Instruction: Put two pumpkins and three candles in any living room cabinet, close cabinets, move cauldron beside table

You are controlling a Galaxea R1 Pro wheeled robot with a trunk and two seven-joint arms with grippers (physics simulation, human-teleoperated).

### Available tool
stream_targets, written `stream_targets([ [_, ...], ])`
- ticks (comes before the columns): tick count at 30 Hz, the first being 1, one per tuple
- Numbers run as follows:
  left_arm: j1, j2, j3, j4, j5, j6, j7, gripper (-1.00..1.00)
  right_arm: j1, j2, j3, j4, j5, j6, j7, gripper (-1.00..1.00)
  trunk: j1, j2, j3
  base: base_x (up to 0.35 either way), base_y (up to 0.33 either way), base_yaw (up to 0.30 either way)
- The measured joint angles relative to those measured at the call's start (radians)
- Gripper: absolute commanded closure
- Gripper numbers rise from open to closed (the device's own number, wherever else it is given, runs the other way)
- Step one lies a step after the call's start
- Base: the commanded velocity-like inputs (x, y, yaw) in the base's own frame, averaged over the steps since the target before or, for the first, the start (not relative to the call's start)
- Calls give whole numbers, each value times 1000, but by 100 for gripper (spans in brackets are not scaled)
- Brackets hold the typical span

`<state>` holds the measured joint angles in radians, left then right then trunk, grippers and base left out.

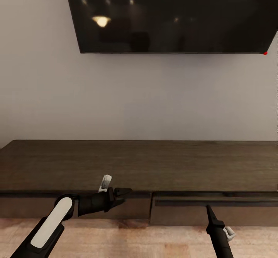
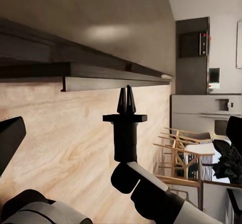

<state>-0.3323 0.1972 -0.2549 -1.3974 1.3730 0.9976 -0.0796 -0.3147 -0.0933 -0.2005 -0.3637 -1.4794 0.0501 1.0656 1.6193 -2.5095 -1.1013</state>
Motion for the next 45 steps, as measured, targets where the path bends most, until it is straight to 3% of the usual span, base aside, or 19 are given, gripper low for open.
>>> stream_targets([
  [45,0,0,-1,0,0,0,0,-100,0,0,2,0,1,0,0,100,0,0,0,-164,0,0],
])
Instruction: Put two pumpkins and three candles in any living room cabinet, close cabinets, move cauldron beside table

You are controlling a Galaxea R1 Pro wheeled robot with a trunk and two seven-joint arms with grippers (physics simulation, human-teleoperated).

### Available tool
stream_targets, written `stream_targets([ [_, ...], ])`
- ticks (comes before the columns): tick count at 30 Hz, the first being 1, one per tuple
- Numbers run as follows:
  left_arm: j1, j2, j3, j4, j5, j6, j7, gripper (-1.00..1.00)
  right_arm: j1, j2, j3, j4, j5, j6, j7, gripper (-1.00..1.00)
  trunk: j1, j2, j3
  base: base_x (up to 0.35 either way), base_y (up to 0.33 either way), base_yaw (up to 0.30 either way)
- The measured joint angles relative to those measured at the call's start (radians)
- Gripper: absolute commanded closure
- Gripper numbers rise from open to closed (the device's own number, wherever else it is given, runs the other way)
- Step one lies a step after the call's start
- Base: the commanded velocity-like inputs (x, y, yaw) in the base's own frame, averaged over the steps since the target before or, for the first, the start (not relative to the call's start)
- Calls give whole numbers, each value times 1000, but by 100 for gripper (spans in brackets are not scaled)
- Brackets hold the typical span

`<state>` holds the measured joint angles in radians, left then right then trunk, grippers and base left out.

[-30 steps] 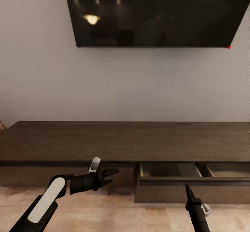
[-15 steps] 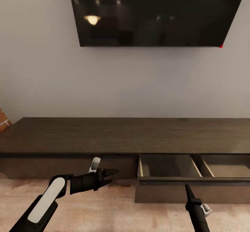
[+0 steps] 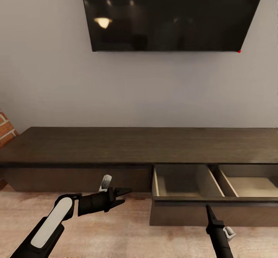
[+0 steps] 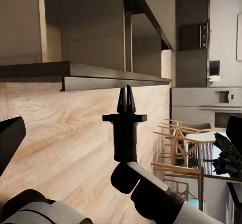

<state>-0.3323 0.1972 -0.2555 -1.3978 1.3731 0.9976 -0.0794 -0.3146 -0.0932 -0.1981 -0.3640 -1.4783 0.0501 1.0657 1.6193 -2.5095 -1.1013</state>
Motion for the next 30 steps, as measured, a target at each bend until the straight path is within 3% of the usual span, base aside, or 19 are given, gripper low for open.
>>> stream_targets([
  [30,0,0,0,0,0,0,0,-100,0,0,1,0,0,0,1,100,0,0,0,-52,0,0],
])
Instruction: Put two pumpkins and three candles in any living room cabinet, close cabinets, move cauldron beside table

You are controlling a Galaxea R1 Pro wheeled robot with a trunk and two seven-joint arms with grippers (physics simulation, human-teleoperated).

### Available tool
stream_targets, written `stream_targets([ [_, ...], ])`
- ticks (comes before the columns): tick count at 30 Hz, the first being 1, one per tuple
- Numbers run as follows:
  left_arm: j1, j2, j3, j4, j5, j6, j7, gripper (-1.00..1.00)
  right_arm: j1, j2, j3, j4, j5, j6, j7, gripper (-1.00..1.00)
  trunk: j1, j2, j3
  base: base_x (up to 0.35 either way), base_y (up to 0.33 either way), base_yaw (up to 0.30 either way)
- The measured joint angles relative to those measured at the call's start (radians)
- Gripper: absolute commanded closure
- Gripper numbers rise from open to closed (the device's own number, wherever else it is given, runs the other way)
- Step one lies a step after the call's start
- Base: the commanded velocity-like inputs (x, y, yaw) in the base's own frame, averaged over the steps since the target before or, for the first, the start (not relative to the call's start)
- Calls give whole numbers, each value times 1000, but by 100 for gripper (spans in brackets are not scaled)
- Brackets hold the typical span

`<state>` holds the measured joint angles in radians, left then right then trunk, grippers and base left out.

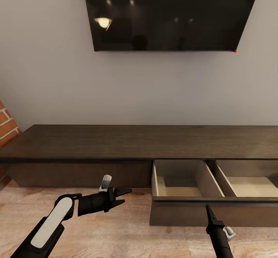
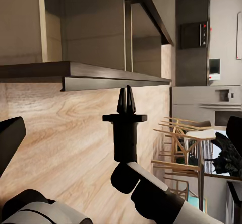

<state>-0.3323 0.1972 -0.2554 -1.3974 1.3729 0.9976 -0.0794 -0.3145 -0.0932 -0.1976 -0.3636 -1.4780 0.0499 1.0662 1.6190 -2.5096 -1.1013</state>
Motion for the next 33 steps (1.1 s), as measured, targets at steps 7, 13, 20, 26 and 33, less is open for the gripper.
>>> stream_targets([
  [7,0,0,0,0,0,0,0,-100,0,0,0,-1,0,0,-1,100,0,0,0,-39,0,0],
  [13,0,0,0,0,0,0,0,-100,0,0,0,0,0,0,0,100,0,0,0,-17,0,0],
  [20,0,0,0,0,0,0,0,-100,0,0,0,0,0,0,0,100,0,0,0,-12,0,0],
  [26,0,0,0,0,1,0,0,-100,0,0,0,0,0,0,-1,100,0,0,0,-80,0,0],
  [33,0,0,0,0,0,0,0,-100,0,0,0,0,0,0,0,100,0,0,0,-7,0,0],
])
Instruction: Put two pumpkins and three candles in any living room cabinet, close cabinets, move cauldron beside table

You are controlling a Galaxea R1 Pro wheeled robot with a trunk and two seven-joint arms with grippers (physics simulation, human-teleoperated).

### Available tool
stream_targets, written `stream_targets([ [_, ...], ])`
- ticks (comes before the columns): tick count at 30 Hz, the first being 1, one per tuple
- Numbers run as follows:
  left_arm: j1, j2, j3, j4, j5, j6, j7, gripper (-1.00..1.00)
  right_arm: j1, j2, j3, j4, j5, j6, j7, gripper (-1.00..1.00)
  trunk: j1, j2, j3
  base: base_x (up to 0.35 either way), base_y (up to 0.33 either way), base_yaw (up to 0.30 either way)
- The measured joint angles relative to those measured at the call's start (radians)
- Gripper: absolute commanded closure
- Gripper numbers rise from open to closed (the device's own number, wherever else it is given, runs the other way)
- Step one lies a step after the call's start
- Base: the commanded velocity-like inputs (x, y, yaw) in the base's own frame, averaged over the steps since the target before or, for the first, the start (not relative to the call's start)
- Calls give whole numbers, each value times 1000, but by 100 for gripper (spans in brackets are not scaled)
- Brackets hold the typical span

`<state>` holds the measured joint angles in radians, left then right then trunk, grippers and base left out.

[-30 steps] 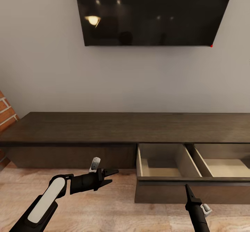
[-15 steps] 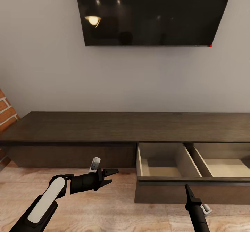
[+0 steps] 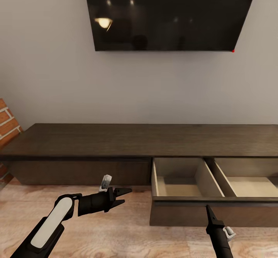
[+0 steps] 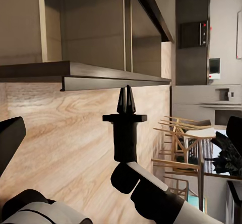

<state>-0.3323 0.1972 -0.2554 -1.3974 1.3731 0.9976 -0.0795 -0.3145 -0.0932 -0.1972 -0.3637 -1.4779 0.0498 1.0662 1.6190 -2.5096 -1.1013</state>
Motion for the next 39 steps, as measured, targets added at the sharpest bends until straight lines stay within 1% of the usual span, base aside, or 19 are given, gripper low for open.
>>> stream_targets([
  [39,0,0,0,0,0,0,0,-100,0,0,0,0,0,0,0,100,0,0,0,-32,0,0],
])
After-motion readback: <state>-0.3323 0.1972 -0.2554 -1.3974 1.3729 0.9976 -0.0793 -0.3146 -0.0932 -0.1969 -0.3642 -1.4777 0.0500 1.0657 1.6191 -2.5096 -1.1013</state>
